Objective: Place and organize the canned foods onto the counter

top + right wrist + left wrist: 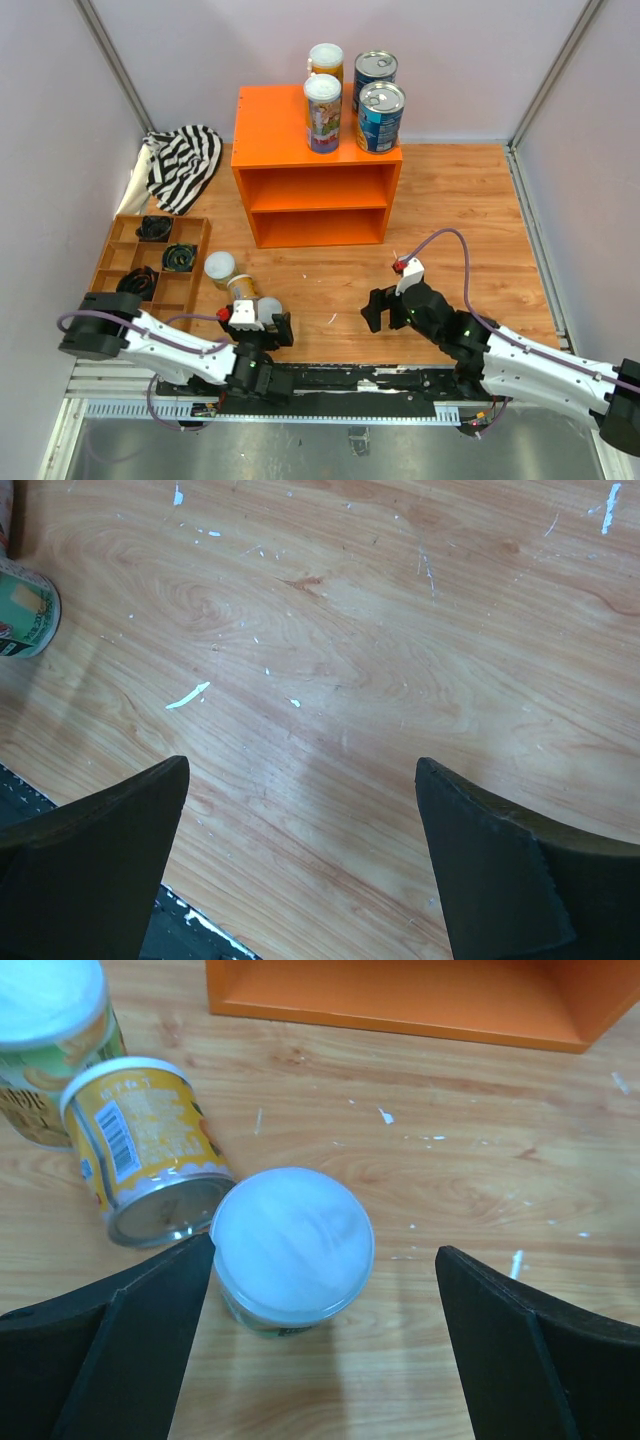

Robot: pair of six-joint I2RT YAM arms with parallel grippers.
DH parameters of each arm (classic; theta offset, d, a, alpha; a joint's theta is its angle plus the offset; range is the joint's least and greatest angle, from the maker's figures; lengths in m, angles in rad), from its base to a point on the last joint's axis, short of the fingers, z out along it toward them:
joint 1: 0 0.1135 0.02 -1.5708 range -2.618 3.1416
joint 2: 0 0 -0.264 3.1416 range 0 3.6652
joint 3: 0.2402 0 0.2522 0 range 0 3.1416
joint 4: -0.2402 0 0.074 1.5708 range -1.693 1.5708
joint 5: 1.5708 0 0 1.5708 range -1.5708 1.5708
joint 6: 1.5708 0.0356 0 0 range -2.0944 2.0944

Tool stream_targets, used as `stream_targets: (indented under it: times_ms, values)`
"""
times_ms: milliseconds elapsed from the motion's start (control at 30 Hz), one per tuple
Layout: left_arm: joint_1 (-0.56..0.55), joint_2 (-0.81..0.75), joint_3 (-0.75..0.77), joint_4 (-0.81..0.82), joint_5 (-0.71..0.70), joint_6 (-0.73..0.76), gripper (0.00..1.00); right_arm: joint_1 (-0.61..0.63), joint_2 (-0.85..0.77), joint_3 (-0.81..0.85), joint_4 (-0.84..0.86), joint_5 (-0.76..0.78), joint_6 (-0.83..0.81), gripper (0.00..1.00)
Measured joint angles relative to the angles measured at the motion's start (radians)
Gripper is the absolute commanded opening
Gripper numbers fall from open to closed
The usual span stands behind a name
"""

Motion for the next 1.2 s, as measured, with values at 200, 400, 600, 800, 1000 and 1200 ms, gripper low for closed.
stream_targets:
  times_ms: [200,400,600,800,1000,1200]
  values:
    - [0.021,-0.23,-0.051,0.246,0.05,0.28,0.97,0.005,0.008,0.0,0.0,-0.001,0.0,0.96]
    - [0.094,-0.278,-0.058,0.47,0.131,0.558,0.97,0.013,0.009,0.002,0.0,-0.001,0.0,0.95]
    - [0.181,-0.257,-0.067,0.671,0.213,0.784,0.96,0.015,0.008,0.003,0.0,-0.001,0.0,0.96]
    - [0.243,-0.235,-0.117,0.813,0.348,0.927,0.95,0.015,-0.002,0.003,-0.001,0.0,0.0,0.96]
    - [0.314,-0.231,-0.154,0.903,0.433,1.042,0.94,0.015,-0.012,0.003,-0.001,0.0,0.0,0.96]
    - [0.342,-0.233,-0.154,0.958,0.436,1.125,0.89,0.015,-0.02,0.003,-0.001,0.0,0.0,0.96]
